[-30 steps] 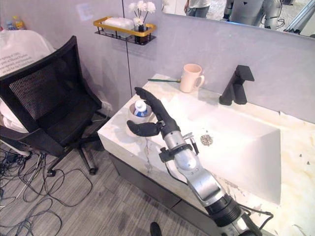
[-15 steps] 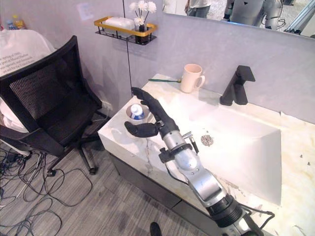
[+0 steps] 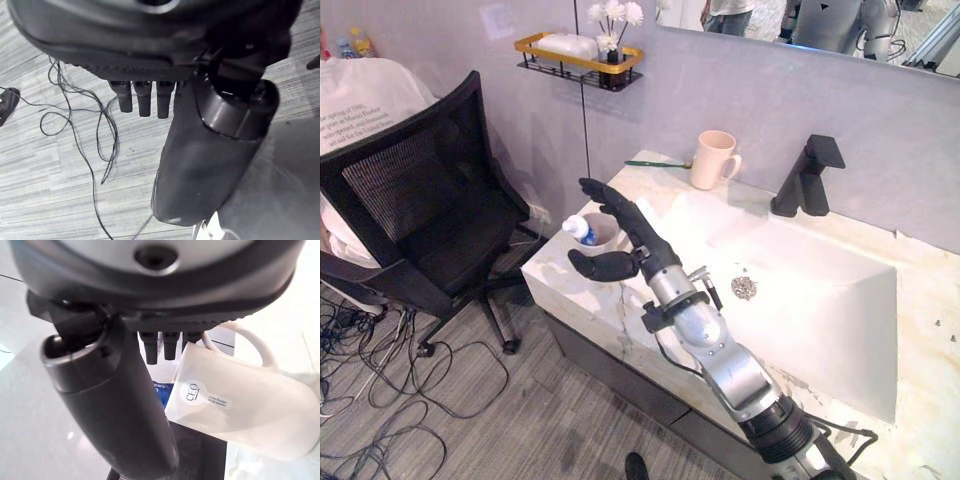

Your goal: Organize the bathroom.

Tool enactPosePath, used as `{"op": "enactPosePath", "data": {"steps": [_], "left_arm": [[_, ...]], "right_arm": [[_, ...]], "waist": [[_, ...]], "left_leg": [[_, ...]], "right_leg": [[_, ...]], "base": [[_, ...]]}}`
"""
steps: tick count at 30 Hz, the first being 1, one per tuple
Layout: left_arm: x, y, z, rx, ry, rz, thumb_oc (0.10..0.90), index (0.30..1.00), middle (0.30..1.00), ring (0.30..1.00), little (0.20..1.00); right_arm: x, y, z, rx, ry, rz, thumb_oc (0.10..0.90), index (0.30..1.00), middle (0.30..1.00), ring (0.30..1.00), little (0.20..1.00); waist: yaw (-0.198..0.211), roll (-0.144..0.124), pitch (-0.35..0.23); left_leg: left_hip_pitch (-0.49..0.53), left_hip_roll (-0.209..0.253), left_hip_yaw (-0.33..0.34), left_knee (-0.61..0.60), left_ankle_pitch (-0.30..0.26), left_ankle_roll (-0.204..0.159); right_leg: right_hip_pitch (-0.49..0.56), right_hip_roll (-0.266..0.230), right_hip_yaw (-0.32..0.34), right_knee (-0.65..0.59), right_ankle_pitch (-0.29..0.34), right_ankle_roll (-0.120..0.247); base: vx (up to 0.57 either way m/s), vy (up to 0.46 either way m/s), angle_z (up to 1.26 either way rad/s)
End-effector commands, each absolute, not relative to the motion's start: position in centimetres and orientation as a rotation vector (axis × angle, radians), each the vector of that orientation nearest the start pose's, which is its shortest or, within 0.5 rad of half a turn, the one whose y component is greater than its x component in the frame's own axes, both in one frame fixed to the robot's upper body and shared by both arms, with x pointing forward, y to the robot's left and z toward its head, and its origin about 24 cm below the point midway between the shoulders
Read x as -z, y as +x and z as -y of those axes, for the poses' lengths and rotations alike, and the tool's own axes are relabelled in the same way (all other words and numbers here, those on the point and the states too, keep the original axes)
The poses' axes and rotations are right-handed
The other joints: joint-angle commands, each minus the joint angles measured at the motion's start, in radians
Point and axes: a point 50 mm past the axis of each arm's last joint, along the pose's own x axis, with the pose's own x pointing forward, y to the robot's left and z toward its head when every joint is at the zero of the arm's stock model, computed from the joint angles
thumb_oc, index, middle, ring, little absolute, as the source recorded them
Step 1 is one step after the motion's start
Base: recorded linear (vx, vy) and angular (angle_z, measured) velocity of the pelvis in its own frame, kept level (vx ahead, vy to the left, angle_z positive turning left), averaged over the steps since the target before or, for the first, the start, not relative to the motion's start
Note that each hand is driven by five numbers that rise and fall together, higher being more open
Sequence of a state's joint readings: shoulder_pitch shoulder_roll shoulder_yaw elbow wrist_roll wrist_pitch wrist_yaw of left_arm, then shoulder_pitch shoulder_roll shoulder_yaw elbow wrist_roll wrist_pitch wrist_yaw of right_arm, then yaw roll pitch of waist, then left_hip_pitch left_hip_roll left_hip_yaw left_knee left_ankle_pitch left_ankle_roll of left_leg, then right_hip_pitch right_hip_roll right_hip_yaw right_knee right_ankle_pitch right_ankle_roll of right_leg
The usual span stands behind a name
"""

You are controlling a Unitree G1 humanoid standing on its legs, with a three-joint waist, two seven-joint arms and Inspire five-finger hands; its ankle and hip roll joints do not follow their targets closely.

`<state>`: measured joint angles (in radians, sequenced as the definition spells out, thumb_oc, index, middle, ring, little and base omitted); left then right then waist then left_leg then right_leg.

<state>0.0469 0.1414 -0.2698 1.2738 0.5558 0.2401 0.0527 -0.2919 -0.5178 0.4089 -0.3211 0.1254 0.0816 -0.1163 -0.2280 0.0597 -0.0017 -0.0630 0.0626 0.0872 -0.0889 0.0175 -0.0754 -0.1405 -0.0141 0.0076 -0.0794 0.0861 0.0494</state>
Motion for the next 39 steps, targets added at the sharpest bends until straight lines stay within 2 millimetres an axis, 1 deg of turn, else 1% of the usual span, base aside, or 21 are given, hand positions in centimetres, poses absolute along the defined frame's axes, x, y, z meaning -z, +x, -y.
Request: {"op": "enactPosePath", "data": {"steps": [1, 8, 19, 28, 32, 39], "left_arm": [[17.3, 1.4, -22.6, 0.397, 0.912, -1.592, 0.8, 0.9, 0.9, 0.9, 0.9], [17.3, 1.8, -22.6, 0.422, 0.938, -1.571, 0.8, 0.9, 0.9, 0.9, 0.9], [17.3, 1.6, -22.6, 0.447, 0.969, -1.562, 0.8, 0.9, 0.9, 0.9, 0.9], [17.3, 2.4, -22.5, 0.474, 0.986, -1.537, 0.8, 0.9, 0.9, 0.9, 0.9], [17.3, 2.5, -22.4, 0.49, 0.995, -1.529, 0.8, 0.9, 0.9, 0.9, 0.9], [17.4, 2.5, -22.4, 0.488, 0.998, -1.53, 0.8, 0.9, 0.9, 0.9, 0.9]], "right_arm": [[-20.9, 25.8, 10.2, -0.379, -0.334, 0.7, 0.8, 0.9, 0.9, 0.9, 0.9], [-21.0, 25.8, 10.4, -0.359, -0.365, 0.696, 0.8, 0.9, 0.9, 0.9, 0.9], [-20.9, 25.8, 10.1, -0.35, -0.392, 0.675, 0.8, 0.9, 0.9, 0.9, 0.9], [-20.3, 26.0, 10.1, -0.355, -0.415, 0.635, 0.8, 0.9, 0.9, 0.9, 0.9], [-19.9, 26.1, 10.1, -0.355, -0.433, 0.617, 0.8, 0.9, 0.9, 0.9, 0.9], [-19.5, 26.1, 10.1, -0.355, -0.448, 0.607, 0.8, 0.9, 0.9, 0.9, 0.9]], "waist": [[-0.03, -0.061, -0.067], [-0.028, -0.062, -0.07], [-0.016, -0.069, -0.077], [-0.024, -0.069, -0.085], [-0.025, -0.067, -0.086], [-0.03, -0.074, -0.088]], "left_leg": [[-0.004, 0.039, 0.044, 0.112, -0.039, -0.037], [-0.001, 0.034, 0.039, 0.114, -0.044, -0.036], [0.001, 0.033, 0.034, 0.114, -0.043, -0.039], [0.012, 0.031, 0.033, 0.1, -0.043, -0.035], [0.01, 0.032, 0.034, 0.103, -0.041, -0.038], [0.015, 0.036, 0.043, 0.103, -0.044, -0.038]], "right_leg": [[0.002, -0.051, 0.178, 0.052, -0.034, 0.136], [0.002, -0.051, 0.184, 0.049, -0.028, 0.139], [0.008, -0.047, 0.183, 0.049, -0.029, 0.137], [0.011, -0.042, 0.187, 0.042, -0.023, 0.138], [0.01, -0.041, 0.188, 0.045, -0.024, 0.137], [0.014, -0.042, 0.19, 0.045, -0.027, 0.137]], "base": [[0.0, 0.0, 0.0], [0.0, 0.0, 0.0], [0.0, 0.0, 0.0], [0.0, 0.008, 0.0], [0.0, 0.031, 0.0], [0.0, 0.005, 0.0]]}}
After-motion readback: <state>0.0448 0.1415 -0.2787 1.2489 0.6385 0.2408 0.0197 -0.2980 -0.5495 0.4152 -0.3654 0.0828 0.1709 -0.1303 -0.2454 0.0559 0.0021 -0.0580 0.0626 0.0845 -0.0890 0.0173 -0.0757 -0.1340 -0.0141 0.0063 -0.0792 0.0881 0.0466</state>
